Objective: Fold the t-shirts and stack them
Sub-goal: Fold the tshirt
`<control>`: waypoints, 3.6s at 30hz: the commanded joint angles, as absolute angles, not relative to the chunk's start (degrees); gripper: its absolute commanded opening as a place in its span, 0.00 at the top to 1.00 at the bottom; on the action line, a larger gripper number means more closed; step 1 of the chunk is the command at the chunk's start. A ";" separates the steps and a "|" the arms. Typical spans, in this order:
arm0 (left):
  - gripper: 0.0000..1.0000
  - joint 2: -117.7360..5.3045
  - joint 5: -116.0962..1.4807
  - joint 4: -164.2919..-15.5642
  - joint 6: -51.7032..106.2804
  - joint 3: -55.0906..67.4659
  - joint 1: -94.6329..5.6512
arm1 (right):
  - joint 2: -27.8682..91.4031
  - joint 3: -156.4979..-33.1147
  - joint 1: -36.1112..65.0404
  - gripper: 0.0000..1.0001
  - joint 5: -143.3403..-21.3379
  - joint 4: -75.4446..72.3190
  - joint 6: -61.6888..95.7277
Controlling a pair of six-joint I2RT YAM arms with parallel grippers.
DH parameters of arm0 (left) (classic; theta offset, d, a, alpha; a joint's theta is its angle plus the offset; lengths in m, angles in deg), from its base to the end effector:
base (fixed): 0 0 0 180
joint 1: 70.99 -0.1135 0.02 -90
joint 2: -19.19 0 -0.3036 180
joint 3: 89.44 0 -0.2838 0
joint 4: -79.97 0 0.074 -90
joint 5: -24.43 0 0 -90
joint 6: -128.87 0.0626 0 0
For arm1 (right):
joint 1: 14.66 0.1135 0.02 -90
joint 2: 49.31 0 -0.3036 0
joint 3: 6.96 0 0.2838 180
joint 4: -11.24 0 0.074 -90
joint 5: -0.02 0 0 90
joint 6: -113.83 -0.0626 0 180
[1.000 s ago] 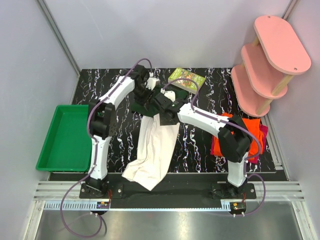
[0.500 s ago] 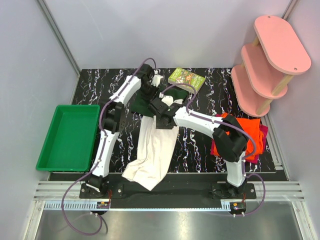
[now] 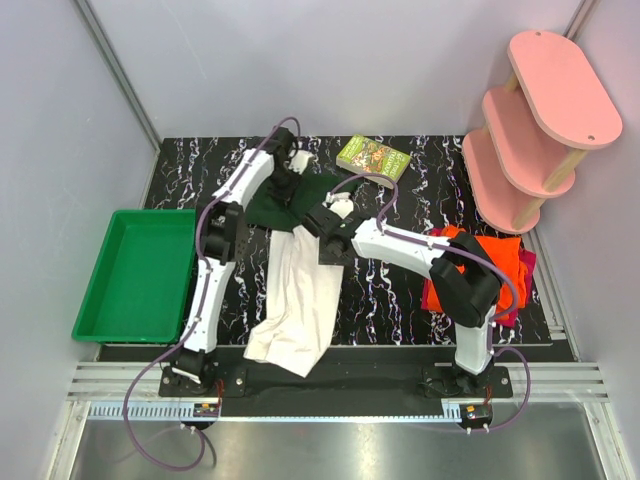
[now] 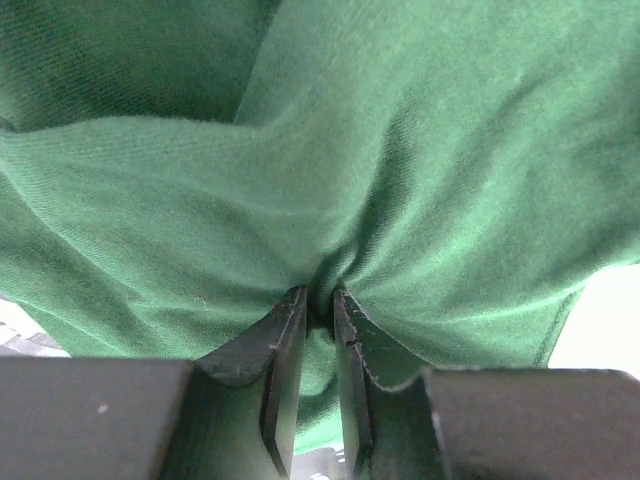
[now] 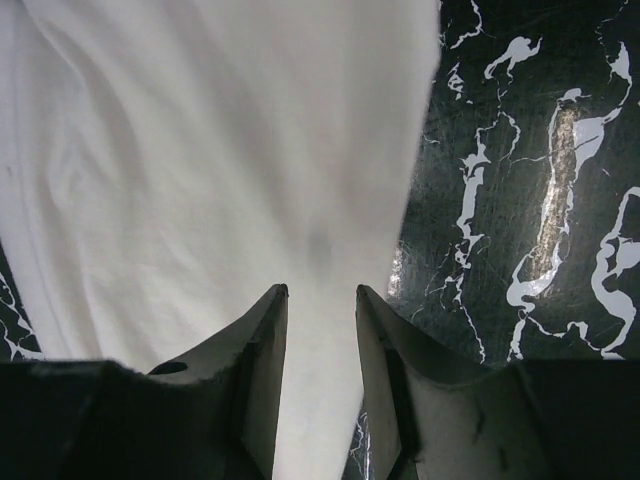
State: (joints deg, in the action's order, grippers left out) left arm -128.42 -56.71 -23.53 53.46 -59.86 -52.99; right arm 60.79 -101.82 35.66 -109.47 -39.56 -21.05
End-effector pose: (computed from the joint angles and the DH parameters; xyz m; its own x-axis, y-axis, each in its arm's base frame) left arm 0.5657 -0.1940 0.1597 -0.7961 0.5204 -0.3090 0.5652 0.8218 -0.0723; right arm 0.3048 0.3347 0.2025 -0.8643 0.0000 -0.5029 -0.0411 0.9967 0.0705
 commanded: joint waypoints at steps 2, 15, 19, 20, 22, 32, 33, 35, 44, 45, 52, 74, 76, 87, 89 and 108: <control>0.76 -131.71 -64.42 -21.47 54.69 -62.18 -59.74 | 57.04 -100.74 36.23 0.59 -111.95 -38.94 -22.13; 0.54 -125.95 -56.27 -22.43 52.06 -60.35 -60.88 | 59.58 -107.74 36.23 0.58 -111.33 -36.57 -17.92; 0.41 -117.16 -50.81 -26.29 48.19 -56.30 -60.88 | 63.62 -115.13 36.14 0.54 -112.48 -36.56 -13.01; 0.39 -115.48 -49.15 -26.56 47.75 -55.68 -60.88 | 64.58 -116.71 36.05 0.53 -112.74 -36.65 -12.04; 0.38 -110.74 -48.43 -27.00 46.61 -53.31 -60.88 | 67.75 -121.72 35.18 0.53 -112.13 -36.56 -9.22; 0.56 -96.57 -46.59 -31.83 46.52 -26.87 -61.15 | 83.57 -136.14 30.95 0.65 -107.20 -36.39 -6.93; 0.58 -96.39 -46.06 -32.71 46.51 -23.89 -61.15 | 85.14 -136.59 30.87 0.67 -107.38 -36.39 -6.84; 0.64 -96.30 -45.44 -33.24 46.43 -21.06 -61.15 | 86.65 -137.73 30.43 0.70 -107.64 -36.39 -6.84; 0.66 -100.86 -48.43 -32.98 46.34 -19.46 -61.15 | 91.48 -141.16 27.53 0.69 -106.16 -39.45 -10.43; 0.66 -101.56 -48.52 -32.63 46.51 -19.81 -61.15 | 91.75 -141.16 26.57 0.69 -105.98 -39.90 -10.79; 0.66 -110.00 -48.25 -26.92 46.16 -26.93 -60.97 | 92.01 -141.25 22.79 0.78 -103.26 -42.62 -11.50; 0.66 -111.86 -47.20 -26.64 43.79 -34.68 -58.68 | 92.11 -149.43 17.33 0.47 -107.02 -47.21 -4.91; 0.65 -109.66 -46.24 -28.41 43.79 -34.15 -58.86 | 91.14 -149.60 17.42 0.43 -106.77 -45.80 -4.21; 0.65 -109.57 -45.62 -28.50 44.14 -33.09 -58.95 | 91.14 -153.91 20.40 0.39 -106.32 -44.21 -3.67; 0.65 -108.96 -46.14 -28.76 44.49 -32.13 -59.04 | 90.70 -153.38 21.19 0.39 -106.24 -43.42 -3.59; 0.64 -100.25 -50.36 -29.02 48.36 -23.07 -62.46 | 95.70 -150.13 21.20 0.52 -104.75 -46.05 -8.07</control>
State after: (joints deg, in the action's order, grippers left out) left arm -103.29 -49.45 -27.71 46.99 -23.14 -61.19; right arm 94.93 -148.88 21.92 -104.44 -44.67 -6.30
